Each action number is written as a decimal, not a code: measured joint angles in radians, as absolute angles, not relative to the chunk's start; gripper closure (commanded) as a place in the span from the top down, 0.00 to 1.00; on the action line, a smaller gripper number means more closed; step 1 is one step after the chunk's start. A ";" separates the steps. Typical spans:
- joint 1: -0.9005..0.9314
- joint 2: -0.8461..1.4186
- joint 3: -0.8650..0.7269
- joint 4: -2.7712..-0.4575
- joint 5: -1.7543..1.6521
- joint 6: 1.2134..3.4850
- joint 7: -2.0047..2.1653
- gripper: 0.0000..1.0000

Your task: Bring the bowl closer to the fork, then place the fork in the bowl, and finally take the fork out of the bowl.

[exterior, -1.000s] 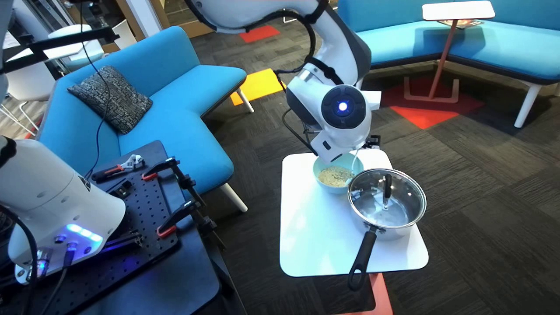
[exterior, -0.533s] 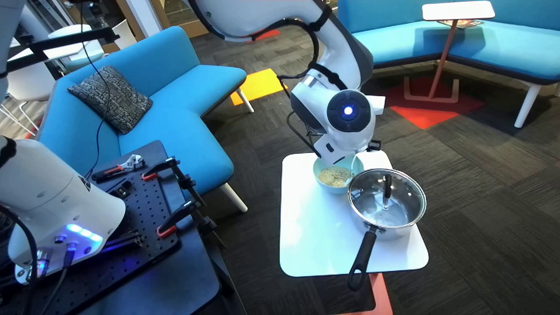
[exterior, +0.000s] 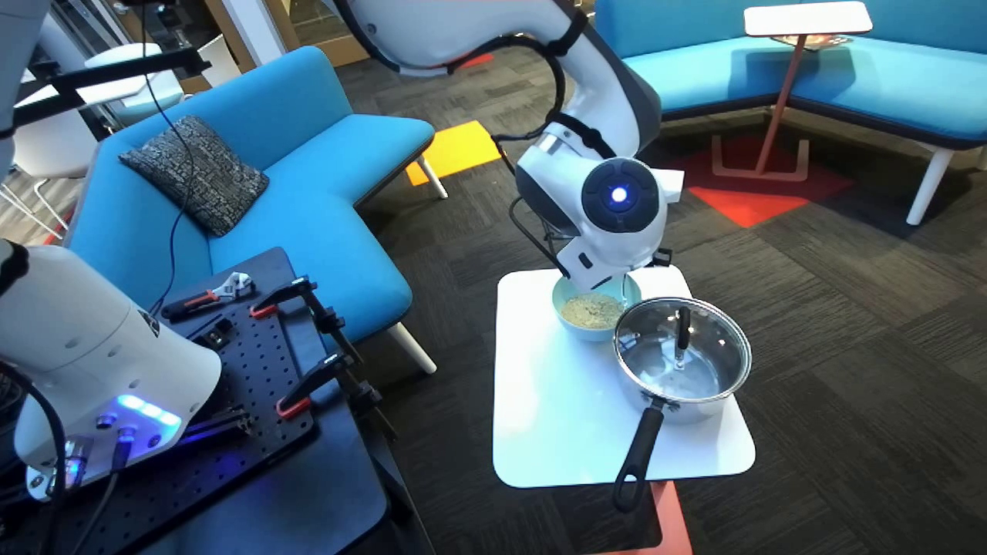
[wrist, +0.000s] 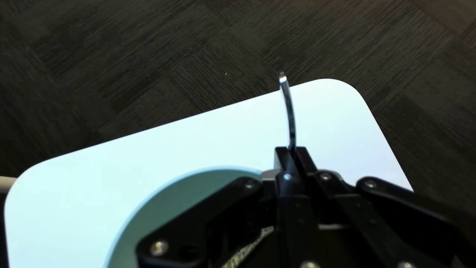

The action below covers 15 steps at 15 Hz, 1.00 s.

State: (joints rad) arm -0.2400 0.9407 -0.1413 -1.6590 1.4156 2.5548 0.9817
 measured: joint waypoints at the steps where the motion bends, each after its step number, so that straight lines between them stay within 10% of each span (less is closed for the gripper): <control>1: -0.240 0.941 -0.141 -1.659 1.410 2.555 0.987 0.01; 15: -0.286 0.790 -0.115 -1.769 1.571 2.482 0.727 0.01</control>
